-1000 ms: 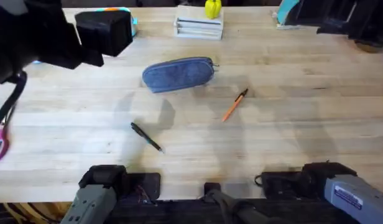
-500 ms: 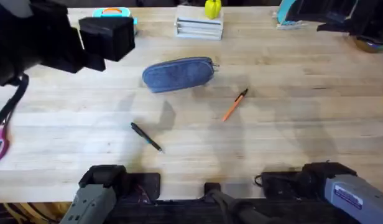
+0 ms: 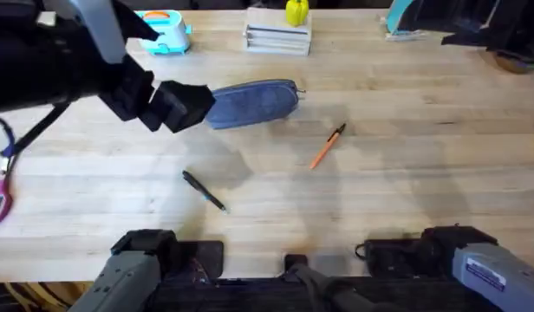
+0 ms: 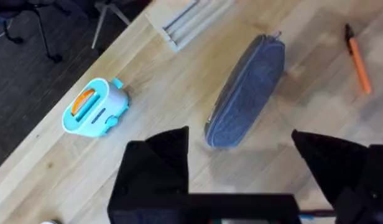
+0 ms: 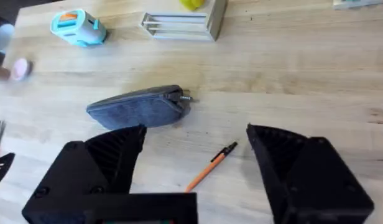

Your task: Unzip the bag, pick up the pens from the table one at a time and place them inside, then zip the bag closed.

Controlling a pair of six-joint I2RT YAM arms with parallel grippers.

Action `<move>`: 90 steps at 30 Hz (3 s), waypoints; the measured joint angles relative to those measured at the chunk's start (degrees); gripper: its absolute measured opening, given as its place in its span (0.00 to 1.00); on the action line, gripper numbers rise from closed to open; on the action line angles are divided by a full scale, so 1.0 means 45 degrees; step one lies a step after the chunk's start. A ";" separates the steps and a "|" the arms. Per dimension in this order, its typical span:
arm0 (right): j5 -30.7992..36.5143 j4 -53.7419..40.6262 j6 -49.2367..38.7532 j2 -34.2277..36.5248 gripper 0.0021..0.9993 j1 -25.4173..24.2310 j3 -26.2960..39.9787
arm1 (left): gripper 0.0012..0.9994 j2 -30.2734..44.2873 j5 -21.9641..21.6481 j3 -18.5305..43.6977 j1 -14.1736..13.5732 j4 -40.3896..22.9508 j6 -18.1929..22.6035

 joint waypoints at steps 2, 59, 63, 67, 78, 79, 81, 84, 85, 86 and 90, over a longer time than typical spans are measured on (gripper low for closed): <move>0.0000 -0.0010 0.0000 0.0034 1.00 0.0000 0.0000 | 0.99 0.0367 0.0037 0.0000 0.0000 -0.0010 0.0657; 0.0005 0.0083 -0.0002 0.0058 1.00 0.0000 0.0005 | 0.99 1.0161 0.4972 0.0005 0.2429 -0.0248 0.9661; 0.0005 0.0083 -0.0005 0.0058 1.00 0.0000 0.0005 | 0.99 1.0161 0.4977 0.0005 0.2429 -0.0078 0.9665; 0.0005 0.0083 -0.0005 0.0058 1.00 0.0000 0.0005 | 0.95 1.0457 0.5238 0.0010 0.2429 0.0257 0.9655; 0.0005 0.0087 -0.0006 0.0058 1.00 0.0000 0.0005 | 0.04 1.0667 0.5268 0.0010 0.2419 0.0349 0.9691; 0.0005 0.0087 -0.0005 0.0058 1.00 0.0000 0.0005 | 0.04 1.0667 0.5268 0.0010 0.2419 0.0347 0.9691; 0.0005 0.0092 -0.0005 0.0058 1.00 0.0000 0.0005 | 0.04 1.0667 0.5268 0.0010 0.2419 0.0345 0.9691; 0.0005 0.0102 -0.0005 0.0058 1.00 0.0000 0.0005 | 0.04 1.0662 0.5268 0.0010 0.2419 0.0345 0.9691; 0.0003 0.0097 -0.0005 0.0074 1.00 0.0000 0.0005 | 0.04 1.0665 0.5268 0.0010 0.2419 0.0345 0.9691; -0.0003 0.0089 -0.0008 0.0112 1.00 0.0000 0.0017 | 0.04 1.0664 0.5268 0.0010 0.2419 0.0345 0.9691; -0.0622 0.0091 -0.0489 0.0696 1.00 0.0022 0.0087 | 0.04 1.0667 0.5268 0.0010 0.2419 0.0345 0.9691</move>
